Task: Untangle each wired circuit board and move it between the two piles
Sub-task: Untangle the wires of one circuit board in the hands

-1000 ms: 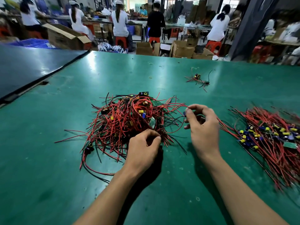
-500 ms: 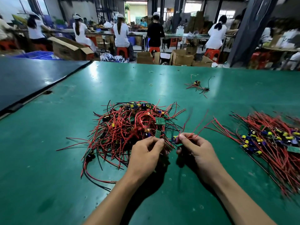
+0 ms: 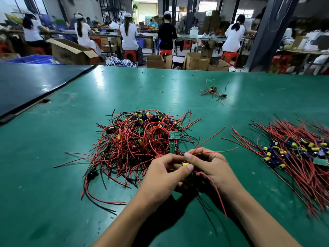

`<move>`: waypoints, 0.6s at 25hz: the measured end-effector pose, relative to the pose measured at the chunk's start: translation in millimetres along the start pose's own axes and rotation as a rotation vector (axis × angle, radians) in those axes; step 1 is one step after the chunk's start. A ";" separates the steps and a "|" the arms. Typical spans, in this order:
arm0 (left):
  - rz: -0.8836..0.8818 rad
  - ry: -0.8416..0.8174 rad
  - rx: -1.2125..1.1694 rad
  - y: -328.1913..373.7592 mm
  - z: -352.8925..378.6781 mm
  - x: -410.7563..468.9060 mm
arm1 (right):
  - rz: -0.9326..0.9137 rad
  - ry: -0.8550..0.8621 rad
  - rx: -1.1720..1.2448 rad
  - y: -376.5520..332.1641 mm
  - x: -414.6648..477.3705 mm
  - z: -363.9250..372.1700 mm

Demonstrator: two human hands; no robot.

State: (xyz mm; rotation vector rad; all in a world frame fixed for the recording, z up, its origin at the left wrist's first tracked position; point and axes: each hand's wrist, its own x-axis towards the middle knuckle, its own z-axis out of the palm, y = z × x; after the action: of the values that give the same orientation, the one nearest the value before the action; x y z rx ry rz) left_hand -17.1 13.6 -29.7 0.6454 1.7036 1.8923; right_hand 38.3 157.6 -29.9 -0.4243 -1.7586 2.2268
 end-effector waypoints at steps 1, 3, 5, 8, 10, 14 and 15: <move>-0.006 0.005 -0.029 0.2 0.9 0.2 | 0.013 -0.016 -0.008 -0.2 -1.2 -0.5; 0.005 0.021 -0.031 0.0 0.8 1.5 | 0.029 -0.010 -0.057 0.6 -1.6 -4.4; 0.031 0.026 0.050 -1.9 -0.5 2.8 | 0.063 0.013 -0.034 0.8 -0.1 -8.5; 0.074 0.003 0.153 -4.4 0.2 1.1 | 0.182 0.018 -0.011 -2.3 -1.0 -13.8; 0.088 0.006 0.159 -5.0 1.4 0.0 | 0.231 -0.031 -0.040 -3.1 -4.5 -15.6; 0.095 0.010 0.158 -7.2 1.4 1.4 | 0.232 -0.055 -0.006 -2.7 -5.3 -20.3; 0.084 0.009 0.152 -8.1 1.6 1.5 | 0.244 -0.072 -0.006 -3.4 -5.0 -22.4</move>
State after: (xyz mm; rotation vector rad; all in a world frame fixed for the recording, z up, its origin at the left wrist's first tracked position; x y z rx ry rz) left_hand -16.8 16.5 -37.6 0.7783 1.8668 1.8361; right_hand 51.7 176.5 -31.3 -0.5968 -1.8370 2.4299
